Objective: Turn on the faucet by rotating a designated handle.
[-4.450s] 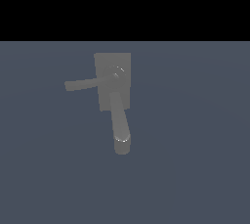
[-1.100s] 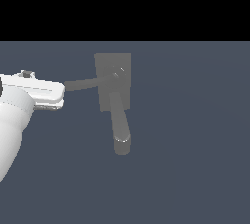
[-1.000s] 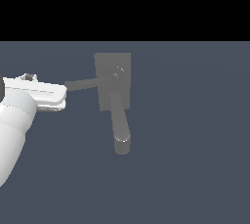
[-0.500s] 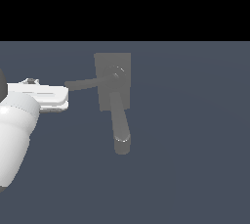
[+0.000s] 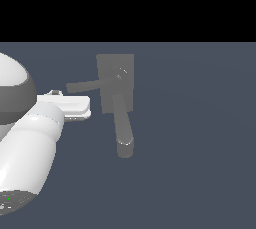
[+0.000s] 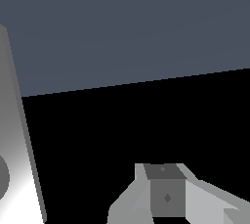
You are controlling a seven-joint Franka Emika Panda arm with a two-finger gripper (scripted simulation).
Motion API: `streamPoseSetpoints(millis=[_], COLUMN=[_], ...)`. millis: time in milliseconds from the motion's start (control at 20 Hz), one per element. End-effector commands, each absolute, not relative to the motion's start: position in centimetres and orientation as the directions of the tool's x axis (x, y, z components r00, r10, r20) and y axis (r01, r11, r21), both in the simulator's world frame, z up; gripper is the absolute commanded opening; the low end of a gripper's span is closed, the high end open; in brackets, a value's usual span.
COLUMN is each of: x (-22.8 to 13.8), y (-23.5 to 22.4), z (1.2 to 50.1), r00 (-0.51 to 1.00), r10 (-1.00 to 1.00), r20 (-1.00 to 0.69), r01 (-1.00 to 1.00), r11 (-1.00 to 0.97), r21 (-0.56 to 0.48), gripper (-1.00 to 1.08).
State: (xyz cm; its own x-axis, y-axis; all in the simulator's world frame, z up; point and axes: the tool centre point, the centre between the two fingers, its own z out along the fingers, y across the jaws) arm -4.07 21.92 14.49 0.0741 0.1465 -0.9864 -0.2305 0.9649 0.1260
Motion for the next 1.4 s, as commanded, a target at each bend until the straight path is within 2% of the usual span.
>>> streamPoseSetpoints(millis=[0, 200, 600, 950, 1350], x=[-3.9, -3.4, -2.4, -2.8, -2.8], y=[20.8, 19.1, 17.6, 16.7, 15.9], z=[13.8, 13.9, 14.4, 13.0, 12.0], r00=[0.06, 0.061, 0.057, 0.02, -0.003], r10=[0.121, 0.09, 0.097, 0.024, 0.021], r20=[-0.991, -0.994, -0.994, -1.0, -1.0], r01=[-0.217, -0.198, -0.172, -0.165, -0.152], r11=[0.97, 0.977, 0.981, 0.986, 0.988], r21=[0.106, 0.076, 0.086, 0.02, 0.021], gripper=[-1.0, -1.0, -1.0, -1.0, -1.0])
